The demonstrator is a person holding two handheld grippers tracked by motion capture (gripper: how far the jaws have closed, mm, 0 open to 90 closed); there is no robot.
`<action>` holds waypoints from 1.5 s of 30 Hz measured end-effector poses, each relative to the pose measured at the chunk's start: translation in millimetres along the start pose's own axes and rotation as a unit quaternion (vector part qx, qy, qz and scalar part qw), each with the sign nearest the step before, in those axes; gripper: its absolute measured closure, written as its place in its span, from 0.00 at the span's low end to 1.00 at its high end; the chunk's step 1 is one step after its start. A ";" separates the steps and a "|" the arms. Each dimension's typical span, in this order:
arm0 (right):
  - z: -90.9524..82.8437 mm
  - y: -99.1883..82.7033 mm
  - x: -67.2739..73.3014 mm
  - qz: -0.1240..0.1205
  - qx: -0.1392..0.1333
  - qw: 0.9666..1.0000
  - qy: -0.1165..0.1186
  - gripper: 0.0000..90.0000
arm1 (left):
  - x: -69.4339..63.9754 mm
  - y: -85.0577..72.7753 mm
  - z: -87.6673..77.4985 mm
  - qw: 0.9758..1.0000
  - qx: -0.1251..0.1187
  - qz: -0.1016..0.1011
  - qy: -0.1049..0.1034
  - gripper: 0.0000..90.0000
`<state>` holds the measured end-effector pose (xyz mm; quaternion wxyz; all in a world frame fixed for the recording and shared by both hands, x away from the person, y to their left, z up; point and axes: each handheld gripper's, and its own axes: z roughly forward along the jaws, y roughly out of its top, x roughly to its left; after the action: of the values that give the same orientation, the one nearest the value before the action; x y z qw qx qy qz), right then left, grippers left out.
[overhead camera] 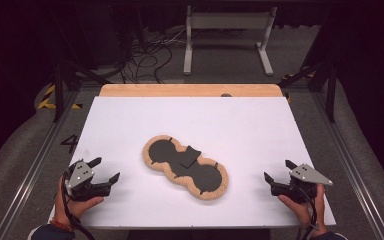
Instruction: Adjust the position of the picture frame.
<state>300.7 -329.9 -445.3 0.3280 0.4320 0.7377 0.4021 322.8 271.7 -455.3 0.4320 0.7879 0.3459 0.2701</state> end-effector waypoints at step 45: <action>13.5 17.0 77.7 -0.067 0.053 0.981 0.173 1.00 | 9.5 61.8 84.0 0.994 0.057 0.023 -0.089 1.00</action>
<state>286.3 -250.6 -447.2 0.1982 0.3221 0.8311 0.4077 408.8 213.7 -440.9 0.4089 0.8402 0.3027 0.1880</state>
